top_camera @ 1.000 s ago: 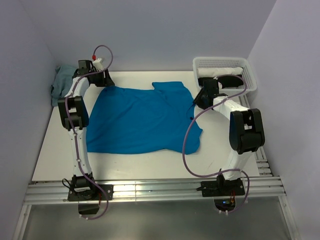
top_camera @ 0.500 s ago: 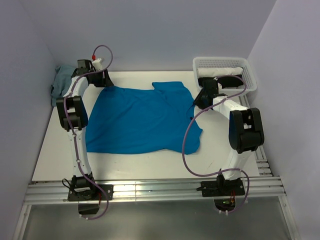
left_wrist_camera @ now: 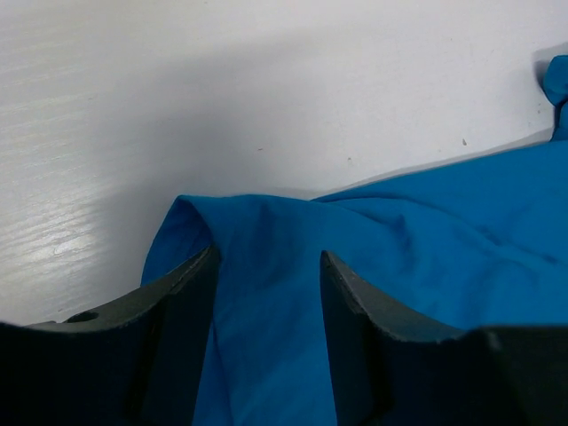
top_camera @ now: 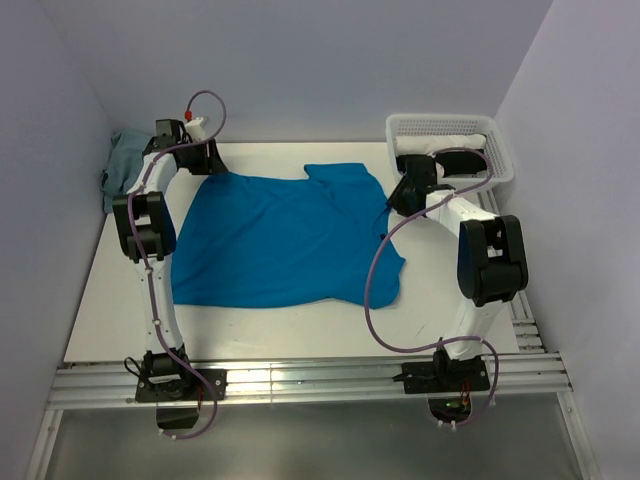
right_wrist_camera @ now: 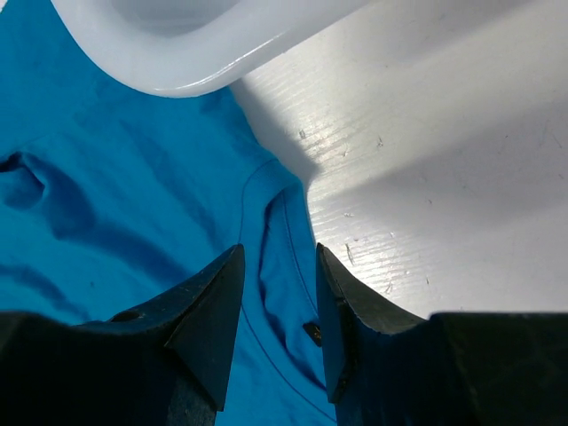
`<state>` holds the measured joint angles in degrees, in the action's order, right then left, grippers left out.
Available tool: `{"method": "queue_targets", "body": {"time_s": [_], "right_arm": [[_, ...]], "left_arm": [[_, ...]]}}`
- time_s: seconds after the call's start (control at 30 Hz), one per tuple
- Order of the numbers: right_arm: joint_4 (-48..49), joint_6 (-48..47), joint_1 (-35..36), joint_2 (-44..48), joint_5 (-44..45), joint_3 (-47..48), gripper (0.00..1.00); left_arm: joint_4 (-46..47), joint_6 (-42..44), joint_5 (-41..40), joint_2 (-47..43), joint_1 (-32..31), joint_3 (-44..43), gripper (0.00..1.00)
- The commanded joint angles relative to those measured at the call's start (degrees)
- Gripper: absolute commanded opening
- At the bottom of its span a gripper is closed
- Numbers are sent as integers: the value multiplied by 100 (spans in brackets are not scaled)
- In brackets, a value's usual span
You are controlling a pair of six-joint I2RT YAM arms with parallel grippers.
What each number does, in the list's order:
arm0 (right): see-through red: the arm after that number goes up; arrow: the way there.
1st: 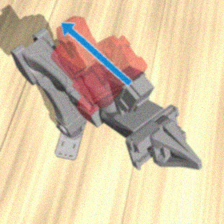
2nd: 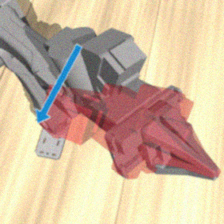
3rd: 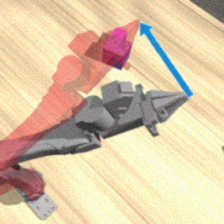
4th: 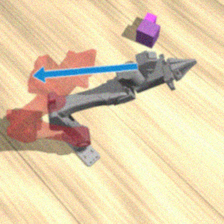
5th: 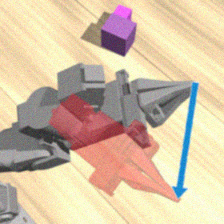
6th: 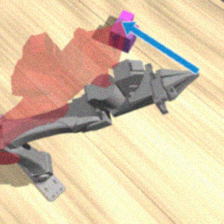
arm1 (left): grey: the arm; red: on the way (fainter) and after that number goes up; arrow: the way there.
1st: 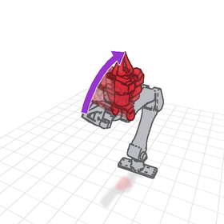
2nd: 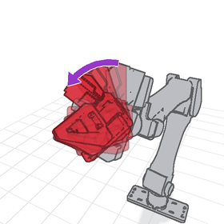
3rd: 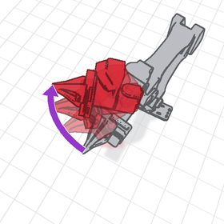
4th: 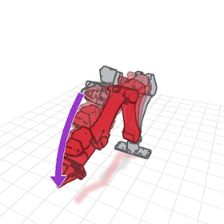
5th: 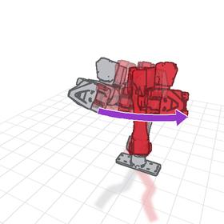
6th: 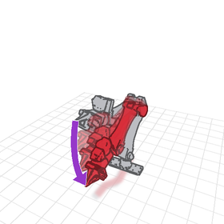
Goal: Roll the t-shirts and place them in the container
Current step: Flatten the tshirt
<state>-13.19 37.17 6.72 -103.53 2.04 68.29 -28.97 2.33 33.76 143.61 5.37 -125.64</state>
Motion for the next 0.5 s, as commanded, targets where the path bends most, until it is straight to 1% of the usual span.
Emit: {"method": "queue_targets", "body": {"time_s": [0.0, 0.27, 0.4, 0.43, 0.47], "right_arm": [[-34, -61, -48, -80, 147, 290, 45], [-87, -130, -66, -300, 112, 544, 45], [-113, -192, -66, -458, 156, 720, 47], [-148, -201, -66, -536, 165, 782, 47], [-149, -210, -66, -581, 165, 852, 48]], "left_arm": [[-38, 5, 105, -158, -53, -180, 54], [-30, 22, 43, -53, -79, -267, 50], [-12, 13, -27, 26, -97, -364, 45], [5, 13, -45, 44, -106, -390, 39], [14, -4, -45, 70, -115, -417, 38]]}}
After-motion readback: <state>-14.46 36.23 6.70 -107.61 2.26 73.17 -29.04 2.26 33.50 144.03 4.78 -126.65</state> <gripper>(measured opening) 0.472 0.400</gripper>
